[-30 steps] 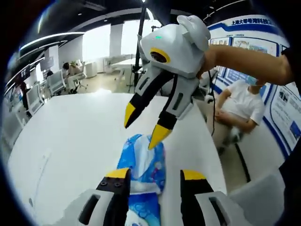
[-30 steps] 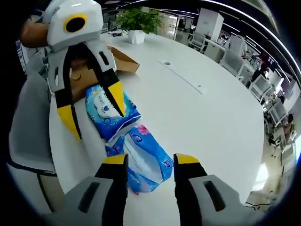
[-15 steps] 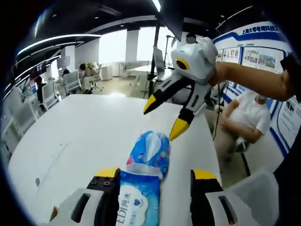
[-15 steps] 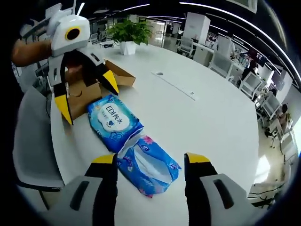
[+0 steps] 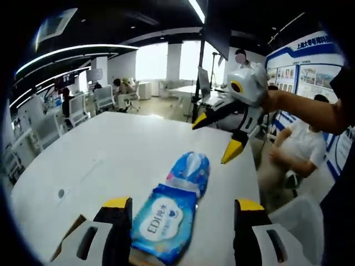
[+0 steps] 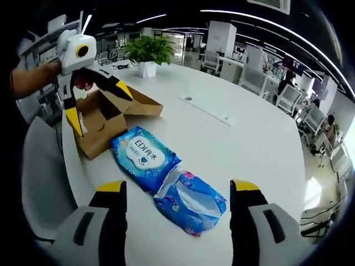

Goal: Operate the shoe box by opening the lid, removing the specified soft item, and placing it in the target area until the item is outside and the box remains undamaged.

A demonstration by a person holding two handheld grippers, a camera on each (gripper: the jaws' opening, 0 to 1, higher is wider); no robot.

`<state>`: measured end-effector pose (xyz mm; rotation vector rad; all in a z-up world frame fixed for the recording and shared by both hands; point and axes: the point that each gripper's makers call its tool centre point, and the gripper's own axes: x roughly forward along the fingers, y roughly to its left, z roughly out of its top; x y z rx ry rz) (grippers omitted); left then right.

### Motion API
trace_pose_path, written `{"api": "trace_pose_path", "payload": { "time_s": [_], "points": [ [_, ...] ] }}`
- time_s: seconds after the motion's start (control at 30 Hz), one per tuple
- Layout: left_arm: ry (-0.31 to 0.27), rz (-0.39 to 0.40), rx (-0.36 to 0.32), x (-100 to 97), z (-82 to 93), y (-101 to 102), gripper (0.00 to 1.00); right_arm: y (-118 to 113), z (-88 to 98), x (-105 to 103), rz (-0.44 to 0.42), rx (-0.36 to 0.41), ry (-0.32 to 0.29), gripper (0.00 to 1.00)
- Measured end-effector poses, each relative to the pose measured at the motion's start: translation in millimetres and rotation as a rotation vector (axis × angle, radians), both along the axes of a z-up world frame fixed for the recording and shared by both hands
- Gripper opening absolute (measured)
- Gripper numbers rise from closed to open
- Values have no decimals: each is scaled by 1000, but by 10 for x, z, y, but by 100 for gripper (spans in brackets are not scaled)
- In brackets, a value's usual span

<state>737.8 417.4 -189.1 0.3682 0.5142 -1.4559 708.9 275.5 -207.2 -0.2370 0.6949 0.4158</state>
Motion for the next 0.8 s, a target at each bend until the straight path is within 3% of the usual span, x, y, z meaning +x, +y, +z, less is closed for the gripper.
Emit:
{"api": "trace_pose_path", "payload": {
  "time_s": [0.33,0.8],
  "points": [
    [-29,87,-13,98,101,498,86,255,127,-54,-9,22,-33,87],
    [-50,205,-39,156,164,1122,98,653,241,-69,37,44,-54,92]
  ]
}}
